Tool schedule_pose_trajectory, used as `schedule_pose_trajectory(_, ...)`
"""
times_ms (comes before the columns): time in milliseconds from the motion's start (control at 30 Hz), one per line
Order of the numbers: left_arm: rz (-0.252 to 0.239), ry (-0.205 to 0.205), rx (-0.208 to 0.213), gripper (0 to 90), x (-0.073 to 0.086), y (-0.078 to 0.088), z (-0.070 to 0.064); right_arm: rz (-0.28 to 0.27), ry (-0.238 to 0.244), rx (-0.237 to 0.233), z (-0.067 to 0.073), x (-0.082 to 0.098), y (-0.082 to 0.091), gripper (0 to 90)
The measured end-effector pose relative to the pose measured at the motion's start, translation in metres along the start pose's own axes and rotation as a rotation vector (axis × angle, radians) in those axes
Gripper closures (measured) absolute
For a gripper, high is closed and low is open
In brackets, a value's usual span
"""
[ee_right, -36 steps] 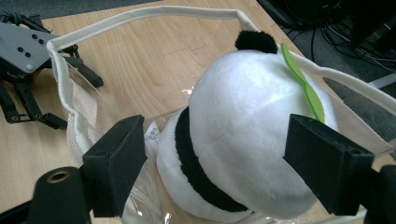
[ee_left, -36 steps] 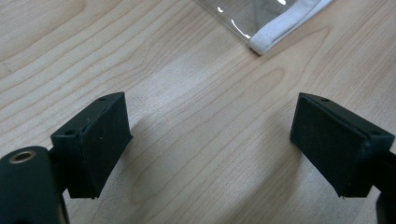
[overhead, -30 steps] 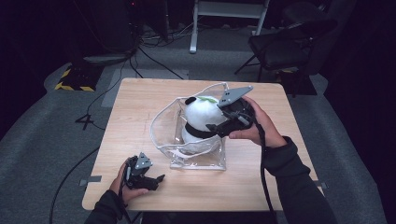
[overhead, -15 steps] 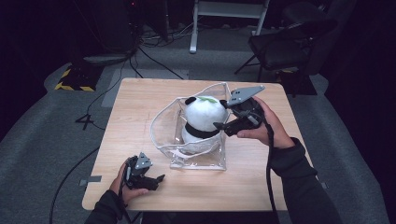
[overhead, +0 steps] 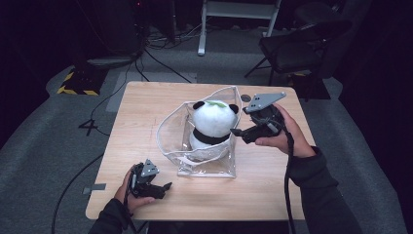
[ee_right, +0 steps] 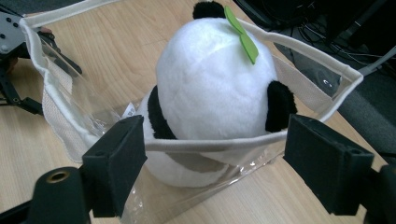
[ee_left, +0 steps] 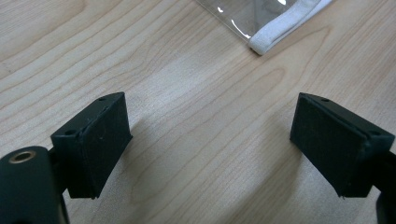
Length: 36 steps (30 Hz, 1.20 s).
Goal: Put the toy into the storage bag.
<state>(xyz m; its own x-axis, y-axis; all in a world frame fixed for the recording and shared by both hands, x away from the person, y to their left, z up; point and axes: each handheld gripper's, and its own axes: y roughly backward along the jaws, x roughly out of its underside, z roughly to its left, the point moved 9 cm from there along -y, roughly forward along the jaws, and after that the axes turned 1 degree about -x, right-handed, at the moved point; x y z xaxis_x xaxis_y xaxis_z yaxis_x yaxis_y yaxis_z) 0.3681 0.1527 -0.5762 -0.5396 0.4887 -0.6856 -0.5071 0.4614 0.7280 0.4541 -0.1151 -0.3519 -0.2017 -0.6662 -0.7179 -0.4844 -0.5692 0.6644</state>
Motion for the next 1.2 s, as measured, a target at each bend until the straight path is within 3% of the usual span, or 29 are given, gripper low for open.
schedule_pose_trajectory(600, 0.0, 0.0, 0.001, 12.2, 0.0, 0.0, 0.0, -0.016, -0.024, 0.027, -0.008, 0.019, 0.011, 20.7)
schedule_pose_trajectory(1200, 0.0, 0.0, 0.0, 12.2, 0.0, 0.0, 0.0, 0.002, -0.027, 0.057, -0.014, 0.038, 0.016, 20.7)
